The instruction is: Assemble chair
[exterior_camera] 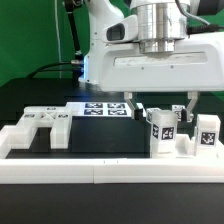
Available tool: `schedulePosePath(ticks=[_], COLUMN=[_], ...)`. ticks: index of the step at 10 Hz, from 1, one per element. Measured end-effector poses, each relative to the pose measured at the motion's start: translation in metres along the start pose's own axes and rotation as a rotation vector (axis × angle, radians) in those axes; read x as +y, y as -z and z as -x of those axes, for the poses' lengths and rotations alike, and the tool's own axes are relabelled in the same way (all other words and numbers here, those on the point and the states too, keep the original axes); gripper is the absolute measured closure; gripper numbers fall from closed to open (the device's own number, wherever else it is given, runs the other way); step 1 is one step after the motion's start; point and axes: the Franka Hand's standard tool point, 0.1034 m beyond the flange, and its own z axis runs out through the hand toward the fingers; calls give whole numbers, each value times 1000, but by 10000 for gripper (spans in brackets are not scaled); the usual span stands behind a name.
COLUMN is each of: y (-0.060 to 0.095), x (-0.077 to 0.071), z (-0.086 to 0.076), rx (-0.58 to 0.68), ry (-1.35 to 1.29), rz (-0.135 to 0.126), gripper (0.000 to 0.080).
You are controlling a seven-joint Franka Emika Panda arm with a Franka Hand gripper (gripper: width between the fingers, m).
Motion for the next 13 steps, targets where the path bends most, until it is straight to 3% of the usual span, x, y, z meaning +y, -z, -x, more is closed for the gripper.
schedulePosePath(ticks=[6, 7, 9, 13], y=[0, 0, -1, -1], x=[-1, -1, 0, 0], z=[1, 0, 0, 0], rx=[0, -1, -1, 2], ry=[431, 479, 462, 344], rz=[22, 25, 25, 19], gripper=[150, 203, 493, 509])
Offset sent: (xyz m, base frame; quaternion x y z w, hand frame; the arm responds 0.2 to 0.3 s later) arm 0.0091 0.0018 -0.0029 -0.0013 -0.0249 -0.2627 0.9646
